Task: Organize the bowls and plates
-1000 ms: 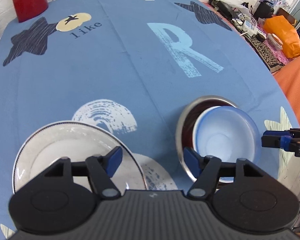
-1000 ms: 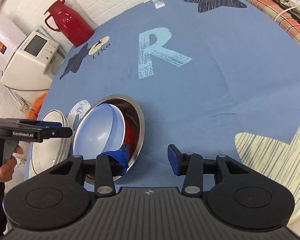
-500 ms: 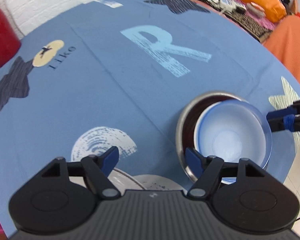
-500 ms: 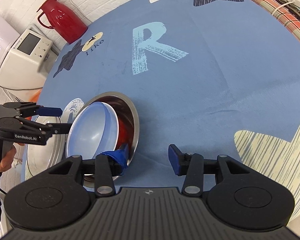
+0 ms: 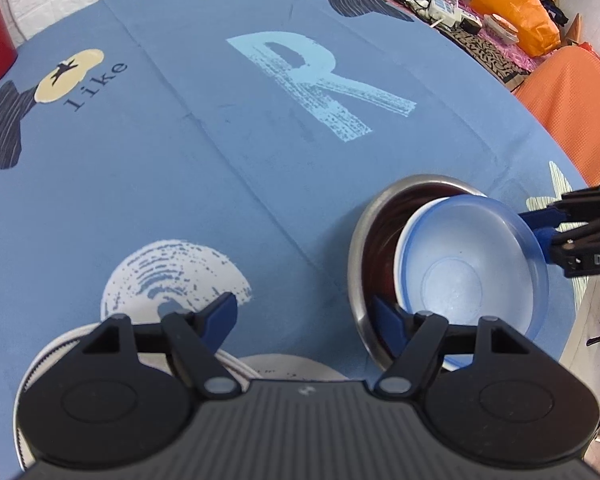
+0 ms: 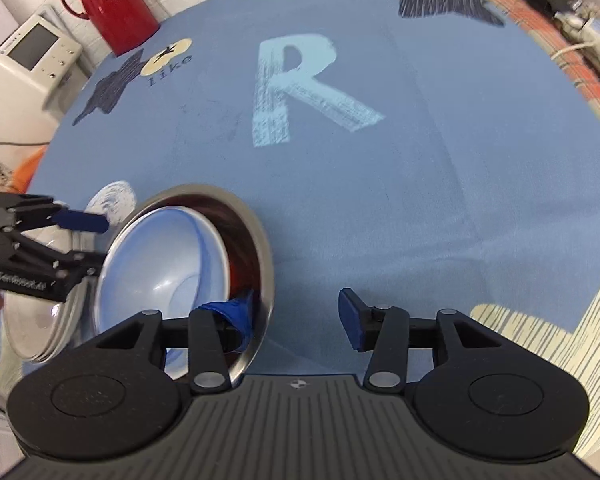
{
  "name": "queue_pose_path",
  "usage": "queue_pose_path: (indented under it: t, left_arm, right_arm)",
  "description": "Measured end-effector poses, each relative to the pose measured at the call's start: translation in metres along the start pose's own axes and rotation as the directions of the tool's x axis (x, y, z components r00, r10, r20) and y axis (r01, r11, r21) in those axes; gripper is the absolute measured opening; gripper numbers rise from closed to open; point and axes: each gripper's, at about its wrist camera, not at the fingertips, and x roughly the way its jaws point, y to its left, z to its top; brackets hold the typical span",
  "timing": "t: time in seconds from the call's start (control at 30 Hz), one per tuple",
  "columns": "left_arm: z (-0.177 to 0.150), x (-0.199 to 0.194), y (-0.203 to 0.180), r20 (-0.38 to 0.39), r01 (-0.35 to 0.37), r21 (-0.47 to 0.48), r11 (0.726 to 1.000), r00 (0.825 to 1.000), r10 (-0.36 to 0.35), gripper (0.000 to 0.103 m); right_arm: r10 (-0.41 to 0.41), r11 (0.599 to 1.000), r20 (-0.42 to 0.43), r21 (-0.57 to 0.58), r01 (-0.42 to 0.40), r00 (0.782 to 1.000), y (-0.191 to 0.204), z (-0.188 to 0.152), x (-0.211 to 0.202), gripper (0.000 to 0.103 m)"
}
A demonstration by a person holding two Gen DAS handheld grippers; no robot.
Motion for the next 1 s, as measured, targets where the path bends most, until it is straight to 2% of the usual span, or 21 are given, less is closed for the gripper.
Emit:
queue_pose_path:
  t: [0.07,0.13,0.17,0.27,0.3,0.33,0.47,0.53,0.57,0.6,0.63,0.7,0.73,0.77,0.9,1.0]
  left_arm:
    - [-0.002,-0.001,0.001,0.011,0.005,0.011,1.0,1.0,-0.005,0.074]
    - [-0.002,-0.001,0.001,0.016,0.008,0.014,1.0,1.0,-0.008,0.074]
    - [-0.002,-0.001,0.001,0.019,0.014,0.01,1.0,1.0,-0.014,0.07]
    - [-0.003,-0.002,0.002,0.022,0.027,-0.008,1.0,0.999,-0.027,0.067]
    - [-0.003,-0.003,0.002,0.023,0.03,-0.01,0.999,0.999,-0.03,0.066]
    - [-0.003,-0.003,0.002,0.024,0.031,-0.009,0.999,0.999,-0.031,0.063]
    - [-0.004,-0.004,0.003,0.014,0.044,-0.042,0.998,0.999,-0.044,0.054]
    - [-0.005,-0.004,0.002,0.018,0.047,-0.054,0.997,0.999,-0.046,0.05]
    - [-0.005,-0.005,0.002,0.018,0.057,-0.063,0.996,0.998,-0.056,0.04]
    - [-0.004,-0.004,0.003,0.012,0.093,-0.081,0.992,0.996,-0.092,0.031]
    - [-0.004,-0.003,0.005,0.004,0.13,-0.102,0.986,0.991,-0.131,0.018]
    - [-0.004,-0.003,0.003,0.005,0.16,-0.116,0.98,0.987,-0.161,0.007]
    - [-0.005,-0.003,0.003,0.009,0.173,-0.136,0.976,0.985,-0.173,0.002]
    - [-0.005,-0.003,0.005,0.017,0.178,-0.159,0.971,0.984,-0.177,0.0]
    - [-0.005,0.001,0.015,0.031,0.233,-0.299,0.925,0.972,-0.235,0.0]
    - [-0.001,0.001,0.011,0.025,0.218,-0.312,0.925,0.975,-0.221,0.0]
  right_arm:
    - [0.014,0.999,0.002,0.037,-0.014,1.0,-0.006,-0.001,0.002,0.033]
    - [0.043,0.992,0.014,0.12,-0.045,0.999,-0.016,-0.006,0.005,0.035]
    - [0.062,0.984,0.017,0.164,-0.064,0.998,-0.021,-0.009,0.007,0.036]
    - [0.017,0.994,0.023,0.11,-0.019,1.0,-0.009,-0.012,0.004,0.038]
    - [0.004,0.992,0.008,0.129,-0.005,1.0,-0.008,-0.01,0.004,0.038]
    - [0.002,0.988,-0.011,0.157,0.0,1.0,-0.009,-0.008,0.005,0.039]
    - [0.008,0.99,-0.048,0.142,-0.001,0.999,-0.008,-0.003,0.008,0.038]
    - [0.03,0.991,-0.049,0.134,-0.023,0.998,-0.008,-0.004,0.008,0.033]
    - [0.054,0.991,-0.047,0.125,-0.048,0.997,-0.008,-0.005,0.009,0.027]
    - [0.079,0.99,-0.039,0.12,-0.074,0.996,-0.008,-0.007,0.009,0.017]
    - [0.11,0.987,-0.033,0.118,-0.106,0.993,-0.007,-0.009,0.01,0.011]
    - [0.137,0.983,-0.025,0.125,-0.132,0.99,-0.007,-0.009,0.01,0.003]
    - [0.152,0.979,-0.025,0.142,-0.147,0.988,-0.009,-0.009,0.011,0.002]
    - [0.168,0.972,-0.025,0.172,-0.161,0.985,-0.011,-0.01,0.012,0.001]
    - [0.25,0.921,-0.063,0.324,-0.217,0.966,-0.017,-0.012,0.02,0.0]
    - [0.24,0.905,-0.076,0.377,-0.195,0.968,-0.02,-0.009,0.019,0.0]
